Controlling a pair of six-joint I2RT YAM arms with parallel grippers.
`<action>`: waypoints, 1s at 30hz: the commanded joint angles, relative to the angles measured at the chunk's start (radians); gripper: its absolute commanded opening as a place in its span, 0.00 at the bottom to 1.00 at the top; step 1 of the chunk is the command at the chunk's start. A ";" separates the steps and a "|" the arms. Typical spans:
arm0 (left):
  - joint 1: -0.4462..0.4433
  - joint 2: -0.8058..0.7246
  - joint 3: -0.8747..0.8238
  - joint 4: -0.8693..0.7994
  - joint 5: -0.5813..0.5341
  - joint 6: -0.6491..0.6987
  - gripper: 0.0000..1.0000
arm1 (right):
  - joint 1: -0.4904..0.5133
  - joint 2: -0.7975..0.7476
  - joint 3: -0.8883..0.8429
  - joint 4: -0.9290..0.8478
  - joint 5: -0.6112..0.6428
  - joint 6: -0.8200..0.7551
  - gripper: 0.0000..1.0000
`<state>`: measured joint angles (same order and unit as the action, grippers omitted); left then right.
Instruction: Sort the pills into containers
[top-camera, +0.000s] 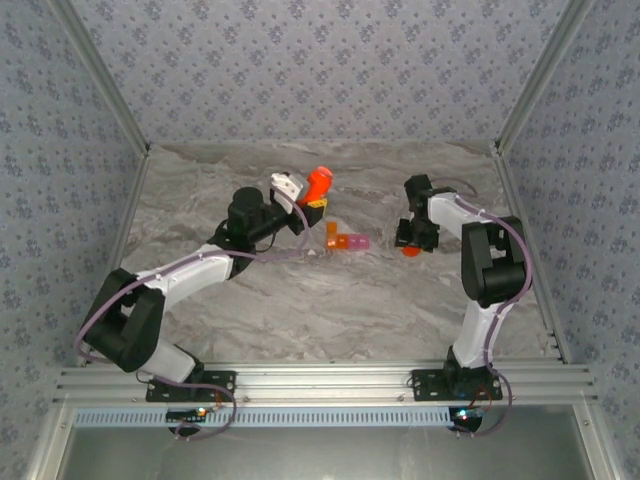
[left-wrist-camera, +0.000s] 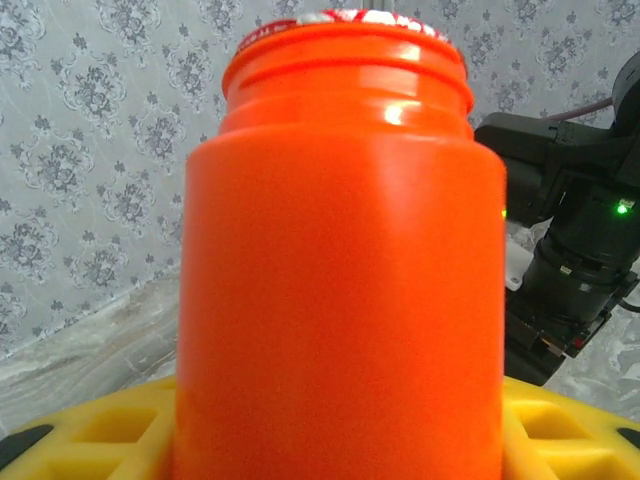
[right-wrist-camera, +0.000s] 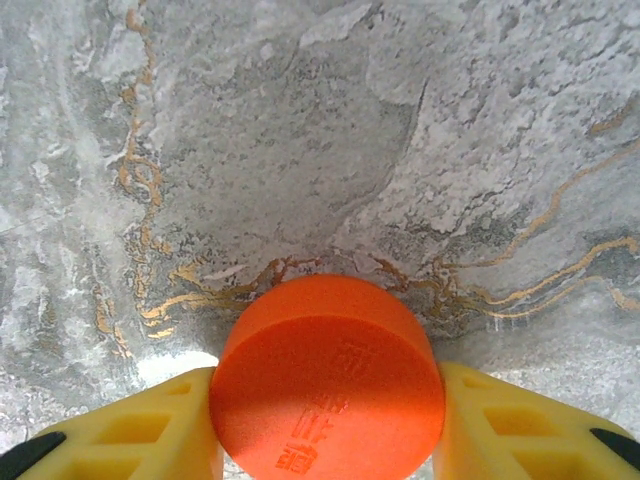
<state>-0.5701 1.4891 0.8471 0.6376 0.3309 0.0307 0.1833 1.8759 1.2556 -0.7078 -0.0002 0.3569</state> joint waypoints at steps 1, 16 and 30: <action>0.017 0.018 -0.018 0.091 0.069 -0.023 0.00 | 0.009 -0.063 0.036 -0.022 -0.036 -0.019 0.47; 0.099 0.123 -0.016 0.111 0.224 -0.016 0.00 | 0.032 -0.146 0.239 -0.087 -0.227 -0.008 0.46; 0.113 0.247 0.049 0.064 0.332 0.040 0.00 | 0.035 -0.112 0.368 -0.131 -0.474 -0.006 0.46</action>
<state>-0.4599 1.7191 0.8551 0.6830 0.6006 0.0429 0.2119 1.7557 1.5761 -0.7937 -0.3801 0.3576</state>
